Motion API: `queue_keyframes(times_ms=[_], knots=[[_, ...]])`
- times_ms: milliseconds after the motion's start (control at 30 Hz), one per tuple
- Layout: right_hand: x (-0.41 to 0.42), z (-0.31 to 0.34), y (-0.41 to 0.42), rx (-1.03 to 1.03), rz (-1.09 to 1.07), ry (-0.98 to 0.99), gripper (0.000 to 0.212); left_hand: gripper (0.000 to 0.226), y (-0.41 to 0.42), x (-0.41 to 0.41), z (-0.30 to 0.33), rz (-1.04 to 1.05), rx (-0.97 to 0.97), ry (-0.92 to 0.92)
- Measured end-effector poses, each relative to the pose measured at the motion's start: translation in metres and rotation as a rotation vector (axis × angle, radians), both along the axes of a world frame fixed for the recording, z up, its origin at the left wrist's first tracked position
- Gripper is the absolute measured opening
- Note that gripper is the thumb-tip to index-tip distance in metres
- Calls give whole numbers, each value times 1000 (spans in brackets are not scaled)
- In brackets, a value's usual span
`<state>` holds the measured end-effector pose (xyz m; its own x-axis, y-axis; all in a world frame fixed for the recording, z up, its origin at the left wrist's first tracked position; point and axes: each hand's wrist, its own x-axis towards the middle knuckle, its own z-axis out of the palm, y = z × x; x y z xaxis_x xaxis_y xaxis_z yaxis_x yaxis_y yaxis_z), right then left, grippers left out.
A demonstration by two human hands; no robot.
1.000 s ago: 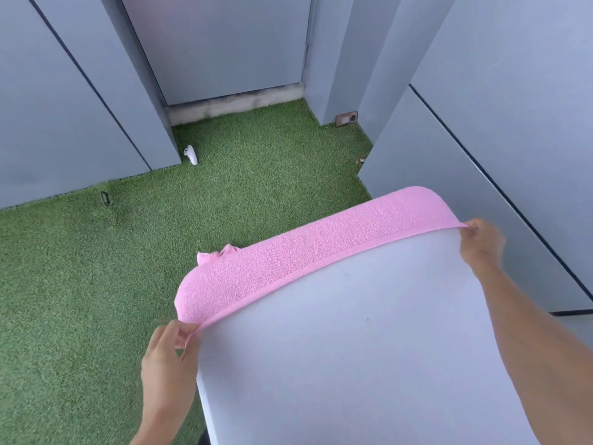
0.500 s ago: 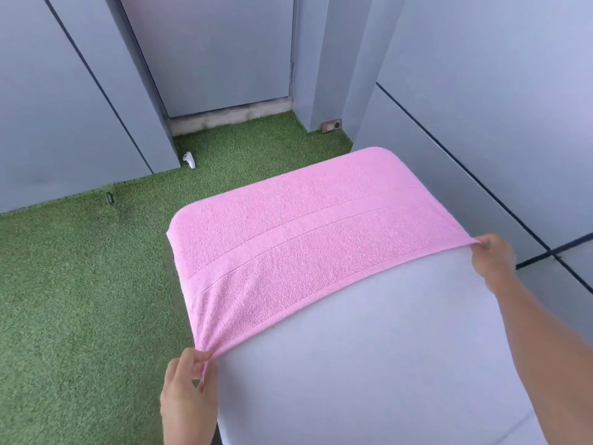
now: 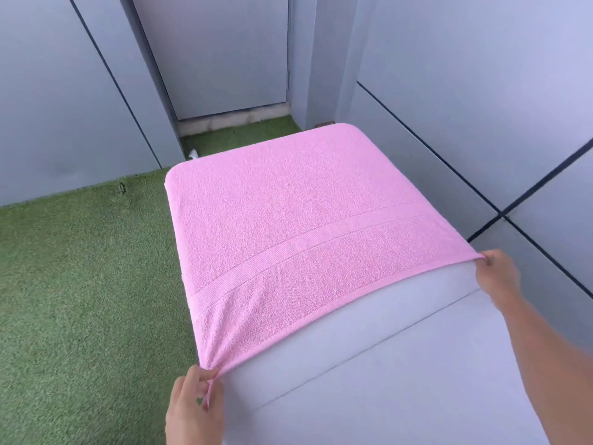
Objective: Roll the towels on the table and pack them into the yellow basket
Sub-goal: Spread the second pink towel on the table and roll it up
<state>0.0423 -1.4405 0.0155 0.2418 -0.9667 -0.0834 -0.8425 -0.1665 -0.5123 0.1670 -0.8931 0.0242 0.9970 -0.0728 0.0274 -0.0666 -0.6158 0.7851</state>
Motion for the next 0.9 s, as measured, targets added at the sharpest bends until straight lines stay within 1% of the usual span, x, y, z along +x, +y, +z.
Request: queue_keyframes(times_ms=[67,200,267,400,467,567,600,633,700,733,767,800,833,867,900], knots=[[-28,-5,2,12,-14,-3,18,23,6,-29,-1,2,-18,-16],[-97,-14,9,8,-13,10,18,29,21,-94,-8,20,-14,-16],[-135,-16,17,-12,-11,1,21,28,31,-134,-10,9,-10,-8],[-229,-22,34,-5,6,26,27,5,59,-218,-12,-9,-31,-52],[-270,-22,43,-16,27,35,27,5,68,-264,-12,-33,-39,-62],[-327,-19,61,-8,27,13,24,3,83,-324,-12,-39,-56,-17],[-346,-18,67,2,25,12,23,7,90,-338,-14,-55,-58,-16],[-365,-18,71,13,31,12,23,18,97,-351,-15,-115,-45,-5],[-397,-15,78,15,51,0,21,27,109,-377,-18,-272,-13,27],[-411,-12,83,17,49,-8,18,23,116,-388,-17,-263,-14,3],[-423,-9,89,13,53,-7,14,17,121,-401,-16,-211,-12,-28],[-436,-6,95,7,59,-10,11,14,125,-414,-20,-188,33,-55],[-448,-4,102,-1,70,-18,11,16,128,-431,-22,-222,50,13],[-460,-3,106,-6,75,-26,12,26,134,-449,-27,-262,54,115],[-472,-1,109,-7,85,-29,16,44,139,-466,-32,-249,57,171]])
